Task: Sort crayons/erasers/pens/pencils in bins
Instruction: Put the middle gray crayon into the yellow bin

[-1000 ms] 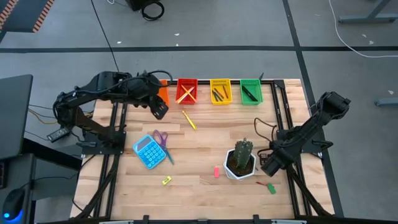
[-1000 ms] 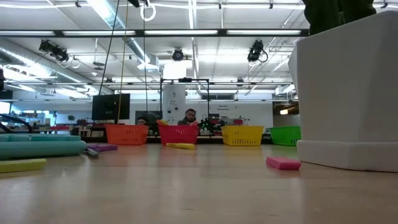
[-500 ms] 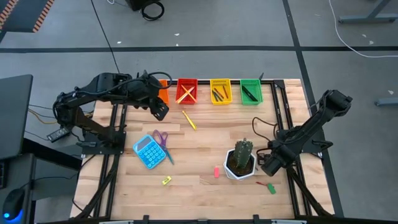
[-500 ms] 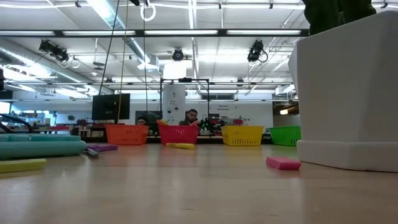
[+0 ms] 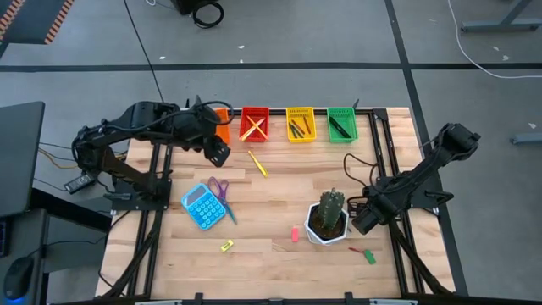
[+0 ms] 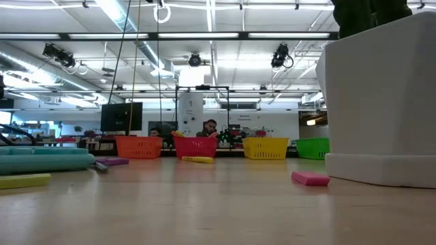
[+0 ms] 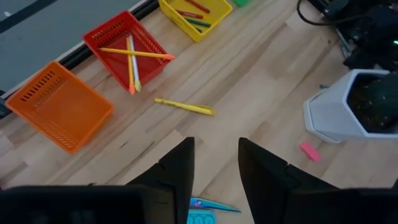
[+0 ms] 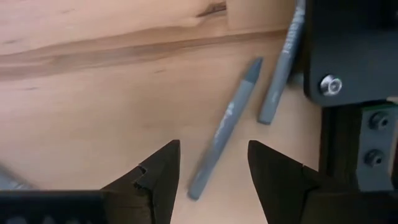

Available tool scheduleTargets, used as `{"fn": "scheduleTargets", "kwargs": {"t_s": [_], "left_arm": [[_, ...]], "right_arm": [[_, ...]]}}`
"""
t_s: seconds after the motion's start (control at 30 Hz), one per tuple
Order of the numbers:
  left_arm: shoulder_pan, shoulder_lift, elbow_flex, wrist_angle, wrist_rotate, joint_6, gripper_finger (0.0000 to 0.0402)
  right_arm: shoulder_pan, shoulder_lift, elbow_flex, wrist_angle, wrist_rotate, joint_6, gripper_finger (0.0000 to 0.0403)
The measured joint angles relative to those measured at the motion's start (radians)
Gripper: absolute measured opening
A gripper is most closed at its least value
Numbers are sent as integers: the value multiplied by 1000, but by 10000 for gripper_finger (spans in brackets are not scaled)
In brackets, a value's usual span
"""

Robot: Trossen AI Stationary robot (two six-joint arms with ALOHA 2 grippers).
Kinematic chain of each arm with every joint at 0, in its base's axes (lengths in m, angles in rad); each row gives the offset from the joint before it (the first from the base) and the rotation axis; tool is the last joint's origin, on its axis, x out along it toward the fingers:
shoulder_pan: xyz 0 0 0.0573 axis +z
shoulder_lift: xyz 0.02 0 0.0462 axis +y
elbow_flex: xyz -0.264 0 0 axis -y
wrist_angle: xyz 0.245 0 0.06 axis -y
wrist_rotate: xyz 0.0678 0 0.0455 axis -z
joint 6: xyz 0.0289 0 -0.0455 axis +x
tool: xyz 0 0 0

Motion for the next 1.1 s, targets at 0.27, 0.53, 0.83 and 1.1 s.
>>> {"fn": "scheduleTargets", "kwargs": {"t_s": [0.27,0.53,0.83,1.1], "left_arm": [[-35,0,0,0,-34,1,129],[-35,0,0,0,-44,2,125],[-35,0,0,-1,-52,30,128],[-34,0,0,-1,-77,50,122]], "right_arm": [[0,17,-46,68,2,-7,171],[0,19,-41,66,12,-45,103],[0,20,-42,67,50,-96,38],[1,25,-25,63,78,-147,36]]}}
